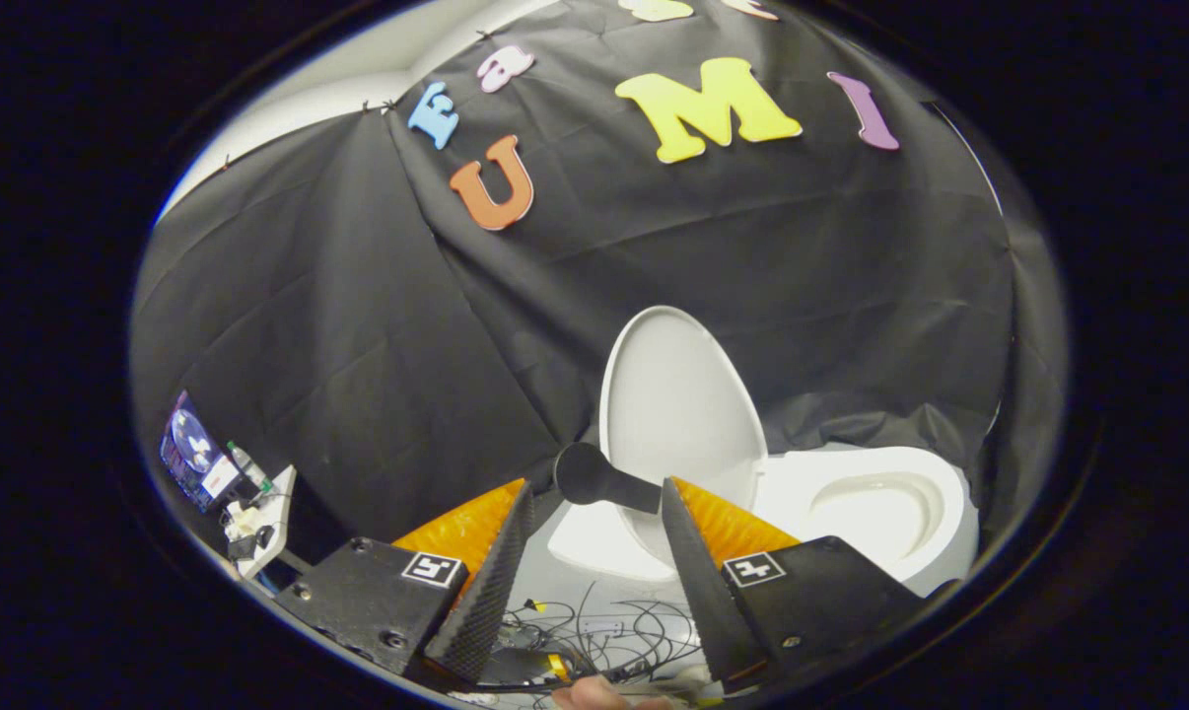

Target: Open the toilet lid.

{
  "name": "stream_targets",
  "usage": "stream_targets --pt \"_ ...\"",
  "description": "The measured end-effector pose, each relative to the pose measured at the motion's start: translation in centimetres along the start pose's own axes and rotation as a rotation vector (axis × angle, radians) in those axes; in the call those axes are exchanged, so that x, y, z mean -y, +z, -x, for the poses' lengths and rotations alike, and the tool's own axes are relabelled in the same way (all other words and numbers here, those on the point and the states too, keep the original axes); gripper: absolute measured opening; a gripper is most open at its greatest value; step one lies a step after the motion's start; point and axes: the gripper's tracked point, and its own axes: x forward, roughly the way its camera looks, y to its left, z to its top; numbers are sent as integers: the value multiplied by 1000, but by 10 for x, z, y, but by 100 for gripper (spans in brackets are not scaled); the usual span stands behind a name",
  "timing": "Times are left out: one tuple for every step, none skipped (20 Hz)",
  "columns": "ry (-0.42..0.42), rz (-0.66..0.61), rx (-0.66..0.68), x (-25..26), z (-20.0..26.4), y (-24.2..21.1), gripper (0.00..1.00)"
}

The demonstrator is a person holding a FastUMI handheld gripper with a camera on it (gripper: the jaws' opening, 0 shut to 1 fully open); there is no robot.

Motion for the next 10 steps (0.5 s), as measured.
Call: stream_targets --pt "2 1 17 3 8 2 82" --pt "8 2 30 6 18 3 83" --pt "14 4 44 10 26 3 85" --pt "15 8 57 14 34 4 87" --pt "12 15 71 19 40 4 87" --pt "7 21 85 25 47 5 87" --pt "3 27 95 31 54 4 87" --pt "-4 34 109 37 60 4 88" --pt "-16 46 125 44 67 4 88" --pt "-31 59 141 52 72 4 88"
